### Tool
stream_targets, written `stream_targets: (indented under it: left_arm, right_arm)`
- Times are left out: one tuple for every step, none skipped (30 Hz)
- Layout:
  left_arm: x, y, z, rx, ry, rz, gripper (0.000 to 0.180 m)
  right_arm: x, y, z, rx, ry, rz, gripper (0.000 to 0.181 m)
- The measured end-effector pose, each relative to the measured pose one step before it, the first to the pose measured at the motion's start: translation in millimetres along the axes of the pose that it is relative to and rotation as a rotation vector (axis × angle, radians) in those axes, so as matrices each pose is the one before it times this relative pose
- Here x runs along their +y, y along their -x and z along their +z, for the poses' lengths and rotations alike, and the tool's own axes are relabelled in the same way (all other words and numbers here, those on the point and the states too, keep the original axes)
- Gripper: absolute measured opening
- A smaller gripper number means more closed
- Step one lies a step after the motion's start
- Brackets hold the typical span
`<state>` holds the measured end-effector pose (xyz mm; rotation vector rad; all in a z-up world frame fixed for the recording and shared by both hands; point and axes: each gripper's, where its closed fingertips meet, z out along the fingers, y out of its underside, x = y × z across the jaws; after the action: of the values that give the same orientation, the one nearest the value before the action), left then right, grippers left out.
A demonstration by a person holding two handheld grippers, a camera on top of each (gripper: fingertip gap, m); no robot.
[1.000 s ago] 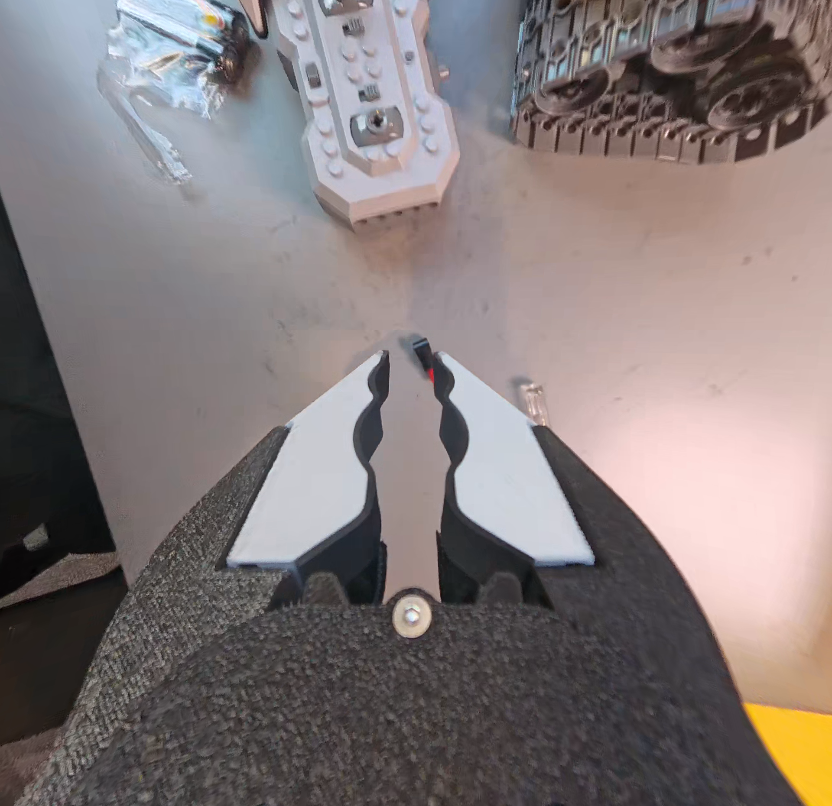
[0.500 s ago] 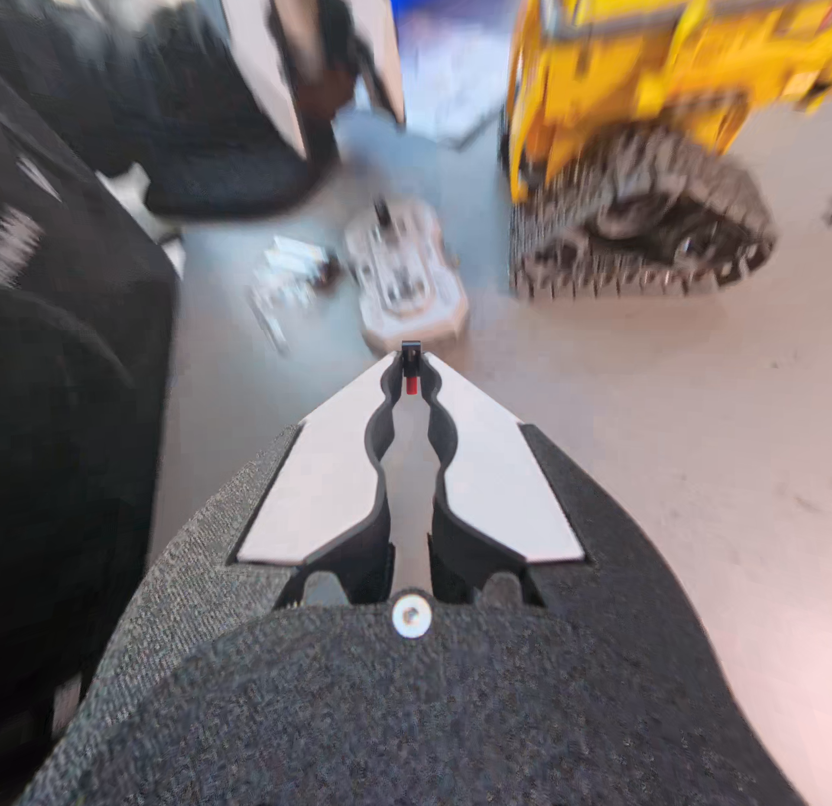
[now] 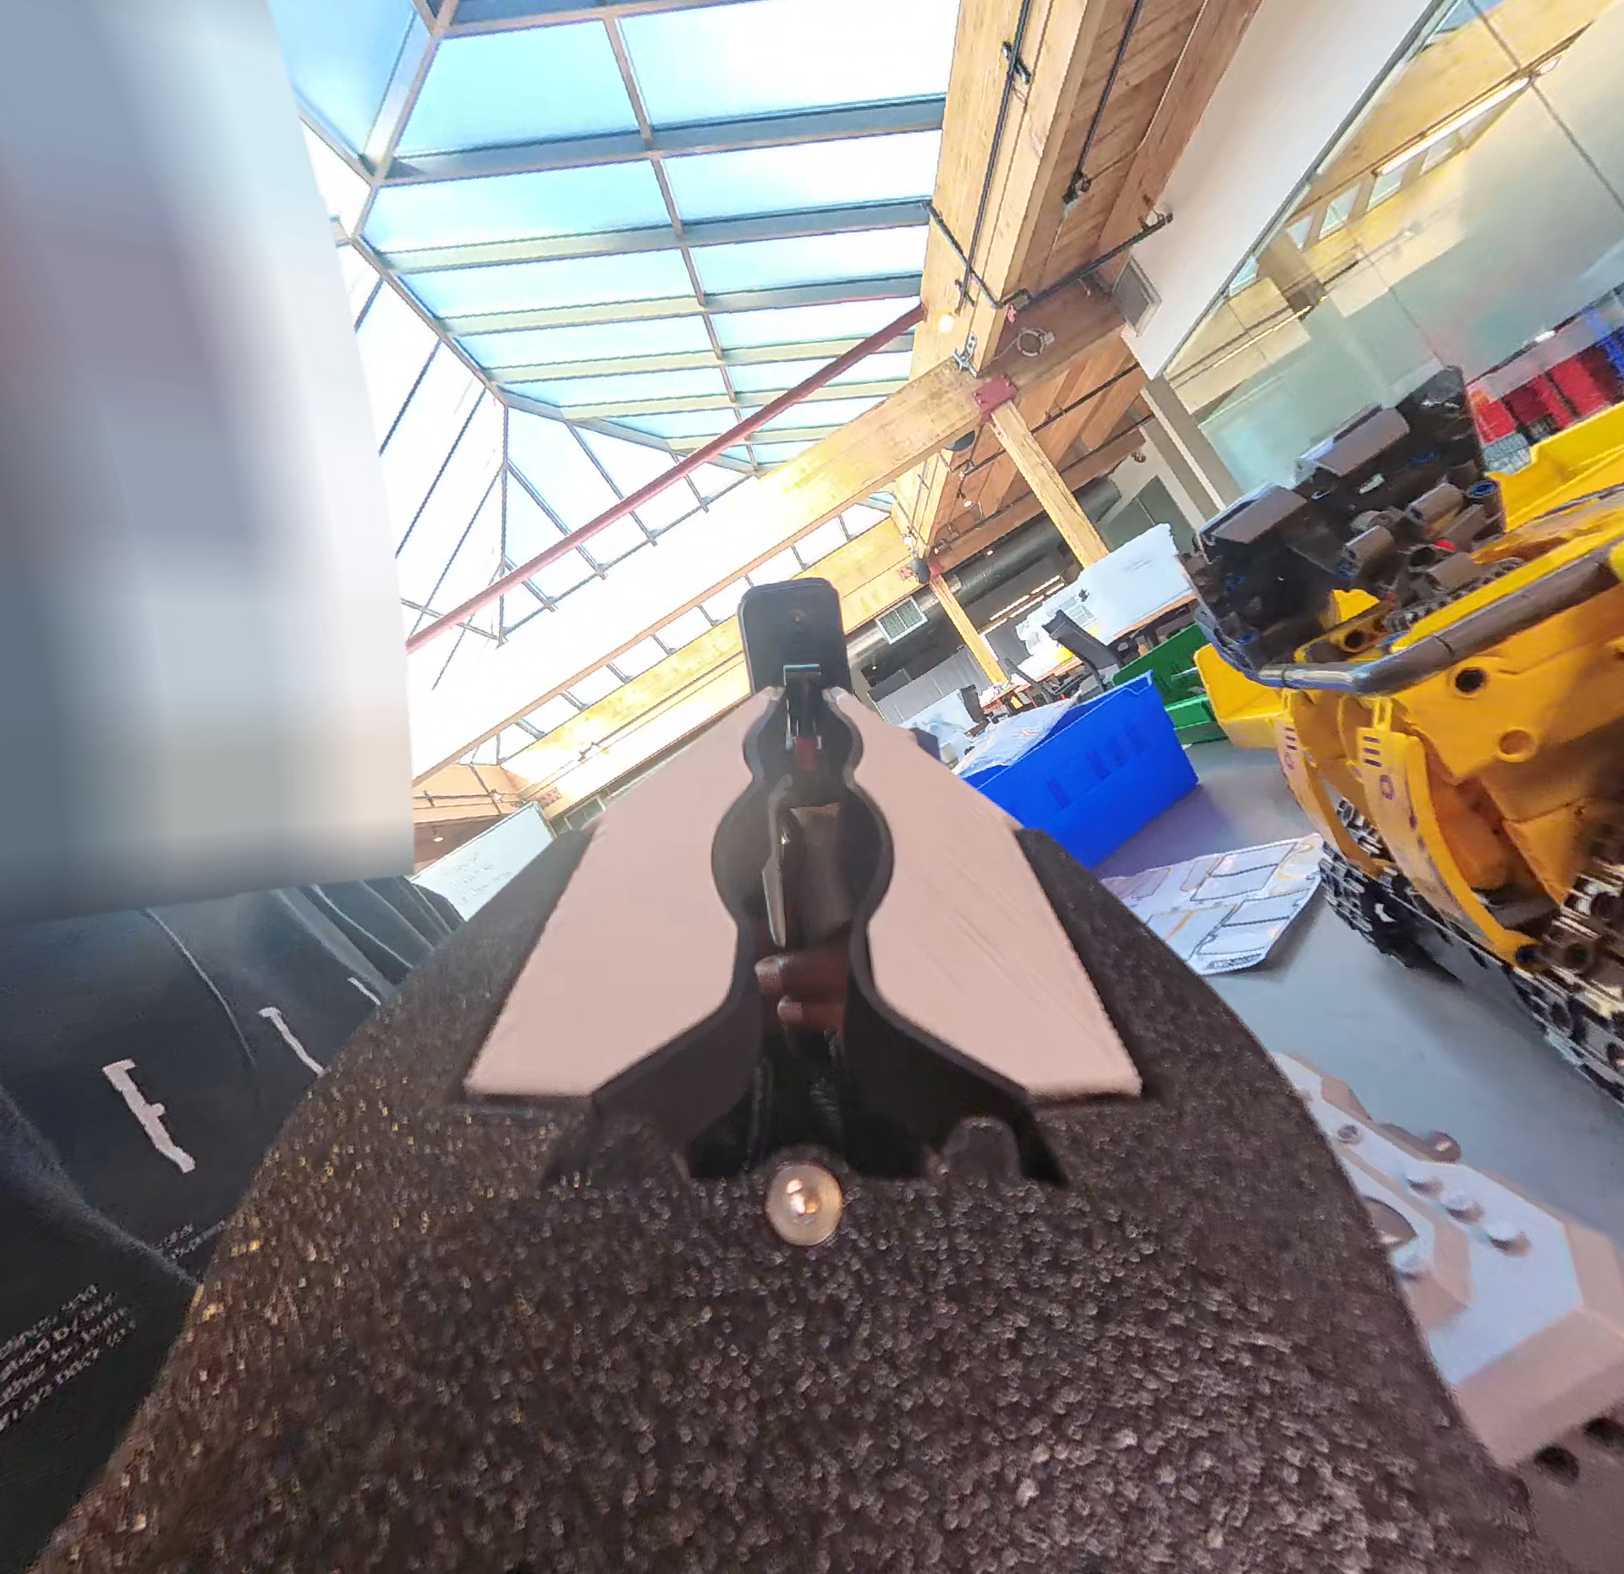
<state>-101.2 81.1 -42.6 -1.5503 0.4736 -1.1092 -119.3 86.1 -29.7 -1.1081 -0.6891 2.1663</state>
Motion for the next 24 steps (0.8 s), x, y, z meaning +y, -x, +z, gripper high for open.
stream_targets:
  left_arm:
    - [1.96, -0.48, 0.22, -0.0073, 0.0183, 0.0217, 0.003]
    - [2.94, -0.44, 0.37, -0.0069, 0.0257, 0.0278, 0.003]
    - [3.76, -0.65, 0.35, -0.0038, 0.0334, 0.0314, 0.003]
    - [4.03, -0.15, -0.26, -0.0063, 0.0388, 0.0347, 0.003]
    - [4.44, 0.61, -0.6, -0.0115, 0.0427, 0.0413, 0.003]
    - [5.18, 1.31, -0.7, -0.015, 0.0486, 0.0483, 0.003]
    - [5.44, 1.4, -0.63, -0.0152, 0.0531, 0.0467, 0.003]
    - [4.5, 0.41, -0.63, -0.0095, 0.0476, 0.0423, 0.003]
    - [4.11, -0.96, -0.06, -0.0016, 0.0444, 0.0373, 0.003]
    - [3.67, -0.56, 0.58, -0.004, 0.0397, 0.0322, 0.003]
    - [3.33, -0.19, 1.07, -0.0038, 0.0352, 0.0258, 0.003]
    - [2.34, -0.57, 1.17, 0.0021, 0.0253, 0.0168, 0.003]
    - [1.62, -0.57, 1.22, 0.0046, 0.0178, 0.0112, 0.003]
    - [1.76, -0.65, 1.41, 0.0057, 0.0173, 0.0108, 0.003]
    - [2.09, -0.33, 1.43, 0.0028, 0.0158, 0.0114, 0.003]
    - [1.72, 0.0, 1.16, 0.0006, 0.0114, 0.0079, 0.003]
    - [1.53, -1.65, 0.95, 0.0103, 0.0065, -0.0007, 0.003]
    - [1.47, -1.3, 0.71, 0.0058, 0.0026, -0.0023, 0.003]
    - [1.97, -0.86, 0.64, -0.0016, 0.0018, -0.0008, 0.003]
    - [2.44, -0.91, 0.7, -0.0046, 0.0025, 0.0001, 0.003]
    - [2.39, -0.55, 0.67, -0.0108, -0.0013, -0.0008, 0.003]
    - [2.6, -0.81, 0.79, -0.0097, -0.0019, -0.0042, 0.003]
    - [3.0, -0.77, 0.9, -0.0108, -0.0017, -0.0045, 0.003]
    - [2.8, -1.62, 0.65, -0.0039, -0.005, -0.0076, 0.003]
  right_arm:
    - [0.49, 0.21, -2.2, 0.0047, 0.0122, -0.0164, 0.006]
    - [1.84, 0.52, -1.95, 0.0027, 0.025, -0.0187, 0.006]
    - [2.77, 0.59, -2.02, 0.0015, 0.0371, -0.0245, 0.006]
    - [3.64, 0.65, -1.96, 0.0021, 0.0509, -0.0344, 0.006]
    - [4.21, -0.25, -2.38, 0.0059, 0.0647, -0.0412, 0.006]
    - [4.69, -1.01, -2.85, 0.0099, 0.0773, -0.0484, 0.007]
    - [5.32, -0.67, -3.17, 0.0094, 0.0895, -0.0568, 0.004]
    - [5.35, -0.47, -3.07, 0.0102, 0.093, -0.0643, 0.003]
    - [3.32, 0.37, -2.93, 0.0055, 0.0799, -0.0604, 0.005]
    - [1.82, 1.31, -1.97, -0.0026, 0.0681, -0.0457, 0.009]
    - [3.2, 0.86, -0.88, -0.0029, 0.0735, -0.0359, 0.014]
    - [4.41, -0.45, -0.01, 0.0045, 0.0755, -0.0397, 0.017]
    - [3.93, -0.55, 0.42, 0.0062, 0.0632, -0.0451, 0.018]
    - [2.45, -0.31, 0.79, 0.0055, 0.0463, -0.0396, 0.018]
    - [1.71, 0.41, 1.31, -0.0012, 0.0361, -0.0306, 0.018]
    - [1.37, 1.02, 1.3, -0.0072, 0.0294, -0.0241, 0.018]
    - [1.26, 0.83, 1.31, -0.0067, 0.0232, -0.0185, 0.017]
    - [0.99, 0.97, 1.25, -0.0065, 0.0174, -0.0136, 0.017]
    - [0.59, 1.43, 1.48, -0.0089, 0.0121, -0.0072, 0.017]
    - [0.35, 2.14, 1.88, -0.01, 0.008, -0.0014, 0.016]
    - [0.48, 2.43, 2.53, -0.0093, 0.0069, 0.0023, 0.016]
    - [1.55, 1.12, 2.99, -0.0007, 0.0097, 0.0046, 0.016]
    - [2.24, 0.67, 3.28, 0.0021, 0.0115, 0.0049, 0.016]
    - [2.03, 0.51, 2.96, 0.0023, 0.0064, 0.0013, 0.014]
